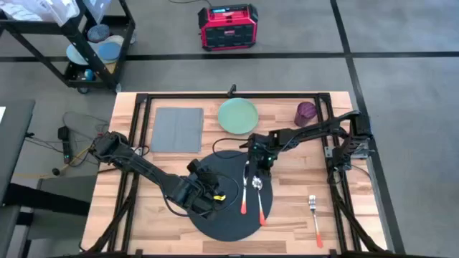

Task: Set table place
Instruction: Put the orange spoon on the dark gray placemat to the right of the orange table knife

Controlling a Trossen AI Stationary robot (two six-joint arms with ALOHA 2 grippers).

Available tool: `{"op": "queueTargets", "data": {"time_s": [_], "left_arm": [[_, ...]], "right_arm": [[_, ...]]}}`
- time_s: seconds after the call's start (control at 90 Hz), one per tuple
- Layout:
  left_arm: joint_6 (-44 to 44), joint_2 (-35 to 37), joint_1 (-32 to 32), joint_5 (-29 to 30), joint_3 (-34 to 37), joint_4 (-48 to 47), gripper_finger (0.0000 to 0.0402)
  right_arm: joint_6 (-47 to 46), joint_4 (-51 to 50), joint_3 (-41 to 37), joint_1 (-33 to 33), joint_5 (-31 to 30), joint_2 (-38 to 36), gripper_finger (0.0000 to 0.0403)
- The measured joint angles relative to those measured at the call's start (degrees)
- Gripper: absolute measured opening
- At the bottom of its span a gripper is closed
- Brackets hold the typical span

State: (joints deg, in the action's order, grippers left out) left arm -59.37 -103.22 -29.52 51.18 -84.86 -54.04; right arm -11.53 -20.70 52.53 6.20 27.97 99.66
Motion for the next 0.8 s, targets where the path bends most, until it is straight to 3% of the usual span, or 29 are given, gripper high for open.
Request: {"op": "queueTargets", "data": {"time_s": [0.8], "left_arm": [[0.15,0.0,0.0,0.01,0.0,0.0,0.0]], "right_arm": [[1.96,-0.25,0.0,6.59,1.58,0.0,0.0001]]}}
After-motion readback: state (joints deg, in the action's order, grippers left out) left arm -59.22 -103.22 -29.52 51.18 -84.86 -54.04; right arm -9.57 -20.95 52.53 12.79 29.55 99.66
